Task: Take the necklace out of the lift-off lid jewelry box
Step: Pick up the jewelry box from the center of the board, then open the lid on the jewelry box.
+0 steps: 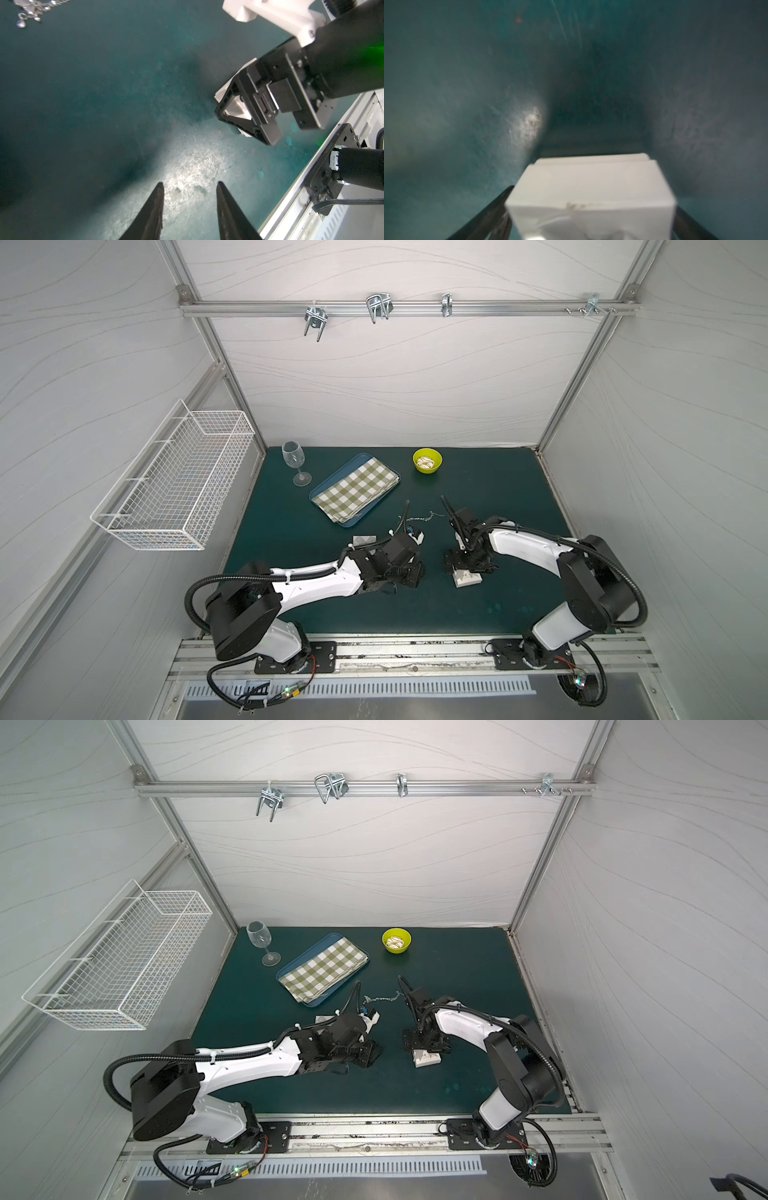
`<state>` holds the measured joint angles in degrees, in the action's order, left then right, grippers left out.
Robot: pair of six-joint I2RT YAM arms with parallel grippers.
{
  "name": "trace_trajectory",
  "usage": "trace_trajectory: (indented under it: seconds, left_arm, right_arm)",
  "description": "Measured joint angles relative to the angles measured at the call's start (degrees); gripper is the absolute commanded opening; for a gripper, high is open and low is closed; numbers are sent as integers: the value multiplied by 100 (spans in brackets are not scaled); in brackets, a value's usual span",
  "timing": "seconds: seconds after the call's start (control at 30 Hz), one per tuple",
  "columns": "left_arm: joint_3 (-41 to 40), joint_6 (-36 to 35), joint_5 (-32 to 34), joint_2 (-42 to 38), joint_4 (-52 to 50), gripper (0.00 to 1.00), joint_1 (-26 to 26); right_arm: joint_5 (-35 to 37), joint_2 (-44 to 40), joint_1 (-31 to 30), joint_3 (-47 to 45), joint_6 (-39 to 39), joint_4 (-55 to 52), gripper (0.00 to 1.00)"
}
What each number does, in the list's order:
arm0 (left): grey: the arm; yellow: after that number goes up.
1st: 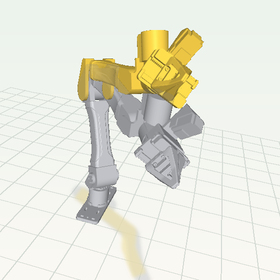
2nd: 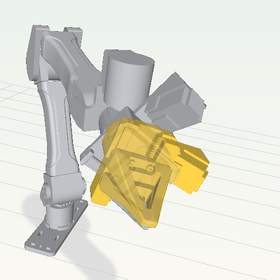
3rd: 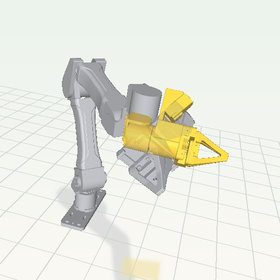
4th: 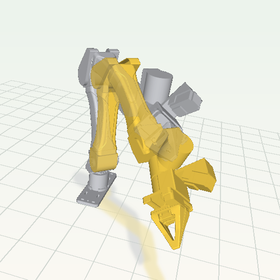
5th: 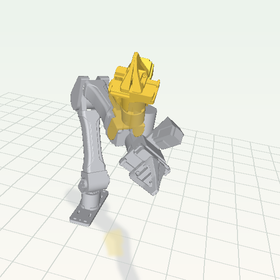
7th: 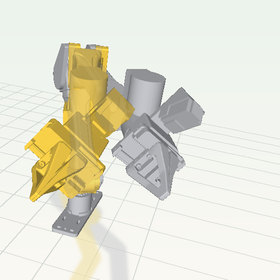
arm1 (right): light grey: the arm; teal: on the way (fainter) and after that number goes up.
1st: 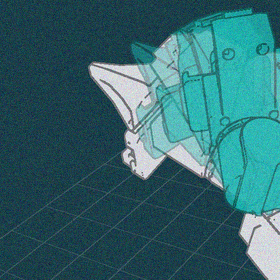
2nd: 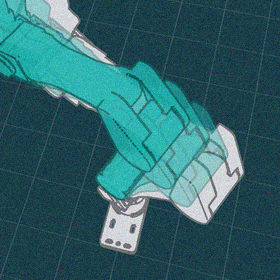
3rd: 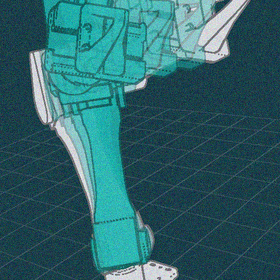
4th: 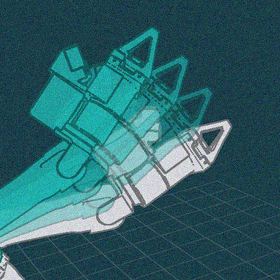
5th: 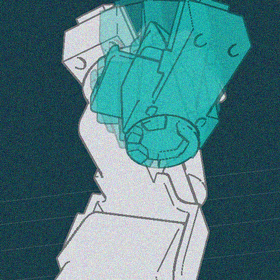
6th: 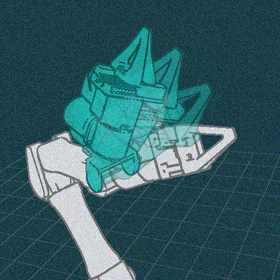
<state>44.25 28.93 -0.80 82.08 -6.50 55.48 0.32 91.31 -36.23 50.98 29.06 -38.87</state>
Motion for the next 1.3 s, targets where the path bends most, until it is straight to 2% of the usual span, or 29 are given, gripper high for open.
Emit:
trace_trajectory:
  seconds: [0.2, 0.4, 0.6, 0.67, 0.73, 0.8, 0.9, 1.1, 1.3]
  left_arm:
    - [-448, 15, 11, -369, 52, 42, -271]
    - [-896, -144, -144, -815, 133, 42, -693]
    - [-1043, -979, -719, -1237, 455, 48, -739]
    - [-1189, -1355, -929, -1460, 789, 55, -715]
    - [-1440, -1746, -1032, -1720, 1191, 75, -651]
    - [-1764, -2192, -1029, -1998, 1635, 89, -496]
    - [-2199, -2761, -1008, -2262, 2302, 98, -341]
    - [-2192, -3620, -1056, -1987, 3119, 96, -319]
    - [-1786, -3886, -1290, -1213, 3716, 89, -313]
  right_arm:
    - [105, 72, -315, 79, -114, 24, 74]
    - [48, 26, -411, 243, -282, -81, 74]
    - [-415, -367, -354, 739, -570, -485, 74]
    - [-800, -518, -282, 1003, -734, -664, 74]
    - [-1126, -623, -164, 1266, -914, -879, 74]
    - [-1392, -691, -46, 1513, -1088, -1119, 74]
    - [-1757, -802, 114, 1814, -1375, -1493, 73]
    - [-2465, -1029, 321, 2068, -1746, -2048, 73]
    - [-2855, -1049, 361, 2100, -1864, -2245, 73]
